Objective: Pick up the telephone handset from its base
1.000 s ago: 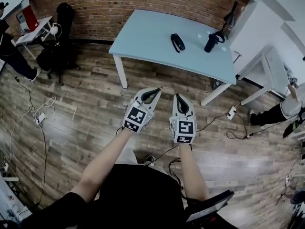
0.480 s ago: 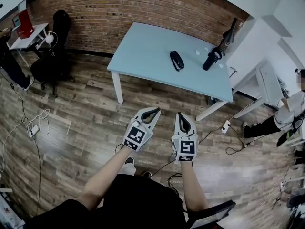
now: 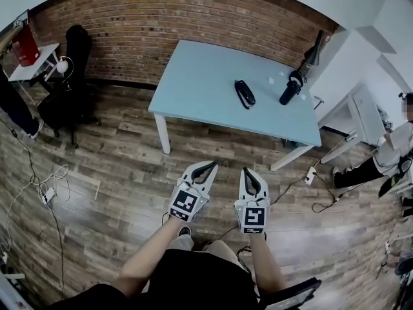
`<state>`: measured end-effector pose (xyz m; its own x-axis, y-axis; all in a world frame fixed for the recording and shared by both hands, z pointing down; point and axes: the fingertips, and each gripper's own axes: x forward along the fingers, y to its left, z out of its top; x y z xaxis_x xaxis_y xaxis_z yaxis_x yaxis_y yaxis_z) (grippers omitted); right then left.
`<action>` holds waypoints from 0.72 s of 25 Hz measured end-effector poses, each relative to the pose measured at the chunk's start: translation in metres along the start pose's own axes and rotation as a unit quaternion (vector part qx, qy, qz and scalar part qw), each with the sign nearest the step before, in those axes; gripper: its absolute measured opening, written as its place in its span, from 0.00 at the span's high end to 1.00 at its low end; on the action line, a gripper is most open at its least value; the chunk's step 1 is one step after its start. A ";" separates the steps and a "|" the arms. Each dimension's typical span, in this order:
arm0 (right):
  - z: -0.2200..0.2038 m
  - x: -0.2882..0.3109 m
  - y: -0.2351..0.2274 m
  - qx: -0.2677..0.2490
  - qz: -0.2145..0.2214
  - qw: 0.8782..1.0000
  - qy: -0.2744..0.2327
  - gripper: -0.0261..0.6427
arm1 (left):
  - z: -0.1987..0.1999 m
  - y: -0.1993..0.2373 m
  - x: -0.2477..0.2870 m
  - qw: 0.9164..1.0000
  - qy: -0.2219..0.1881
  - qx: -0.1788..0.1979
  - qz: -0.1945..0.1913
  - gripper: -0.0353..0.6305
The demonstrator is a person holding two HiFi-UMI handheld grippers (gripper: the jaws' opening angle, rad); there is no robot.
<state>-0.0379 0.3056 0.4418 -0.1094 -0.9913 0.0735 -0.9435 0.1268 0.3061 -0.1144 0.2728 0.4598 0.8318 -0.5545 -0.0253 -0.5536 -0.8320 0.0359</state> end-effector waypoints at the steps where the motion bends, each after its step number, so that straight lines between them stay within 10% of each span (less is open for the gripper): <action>1: 0.000 0.001 0.000 0.001 -0.002 1.000 0.000 0.94 | 0.000 0.001 0.002 1.000 0.001 0.002 -0.002 0.90; 18: -0.035 0.073 -0.091 0.052 0.001 0.998 -0.029 0.94 | -0.024 0.036 0.096 0.995 0.067 0.044 0.064 0.91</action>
<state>0.0510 0.2233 0.4524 -0.1264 -0.9918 0.0180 -0.9702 0.1274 0.2062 -0.0533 0.1899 0.4827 0.7493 -0.6535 0.1075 -0.6514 -0.7565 -0.0578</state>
